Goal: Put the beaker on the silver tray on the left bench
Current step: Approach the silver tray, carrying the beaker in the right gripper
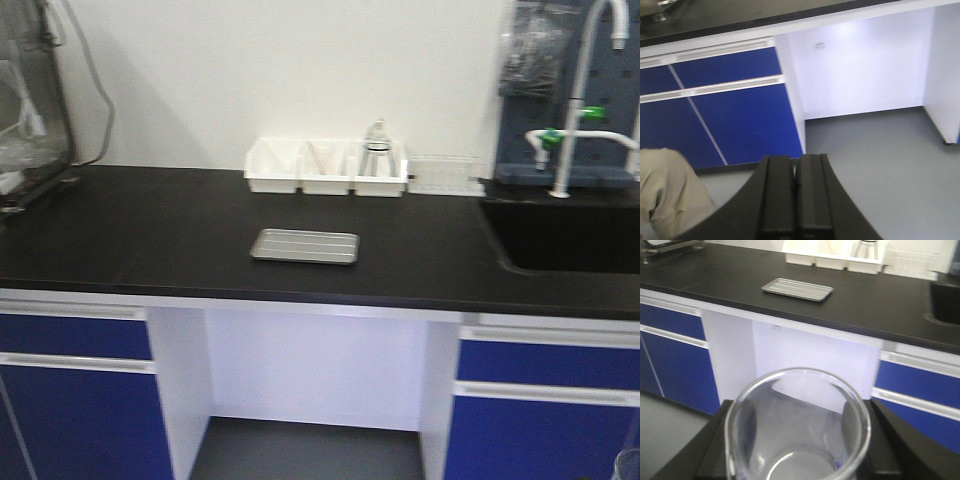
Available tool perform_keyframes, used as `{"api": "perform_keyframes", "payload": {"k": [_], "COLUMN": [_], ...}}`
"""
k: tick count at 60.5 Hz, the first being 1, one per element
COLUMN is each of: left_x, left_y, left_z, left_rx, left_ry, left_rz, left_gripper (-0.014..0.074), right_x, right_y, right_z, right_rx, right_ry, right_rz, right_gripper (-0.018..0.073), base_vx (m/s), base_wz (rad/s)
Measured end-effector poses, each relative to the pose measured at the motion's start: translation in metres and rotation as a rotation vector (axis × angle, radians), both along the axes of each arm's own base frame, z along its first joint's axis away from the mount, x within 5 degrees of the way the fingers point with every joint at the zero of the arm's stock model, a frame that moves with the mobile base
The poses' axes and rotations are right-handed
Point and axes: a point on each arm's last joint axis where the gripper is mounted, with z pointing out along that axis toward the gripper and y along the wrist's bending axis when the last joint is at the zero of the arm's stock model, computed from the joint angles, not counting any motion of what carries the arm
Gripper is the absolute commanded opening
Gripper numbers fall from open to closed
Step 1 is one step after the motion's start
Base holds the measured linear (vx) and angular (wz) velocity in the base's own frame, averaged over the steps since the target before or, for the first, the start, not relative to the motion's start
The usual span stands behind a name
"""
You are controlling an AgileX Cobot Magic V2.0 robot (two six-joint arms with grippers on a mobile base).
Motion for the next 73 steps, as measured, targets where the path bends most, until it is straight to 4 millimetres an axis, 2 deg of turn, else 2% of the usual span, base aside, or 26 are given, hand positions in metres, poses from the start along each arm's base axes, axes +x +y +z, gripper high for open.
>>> {"api": "perform_keyframes", "payload": {"k": [30, 73], "left_x": [0.0, 0.0], "left_y": [0.0, 0.0], "left_z": [0.0, 0.0], "left_rx": [0.0, 0.0], "left_ry": [0.0, 0.0], "left_rz": [0.0, 0.0], "left_gripper": [0.0001, 0.0001], "right_x": [0.0, 0.0], "right_y": [0.0001, 0.0001], "right_z": [0.0001, 0.0001], "right_rx": [0.0, -0.002], "right_ry": [-0.001, -0.001], "right_rz": [0.001, 0.001], "right_gripper": [-0.0011, -0.0011], "base_vx": [0.29, 0.4], "base_wz": [0.27, -0.16]}}
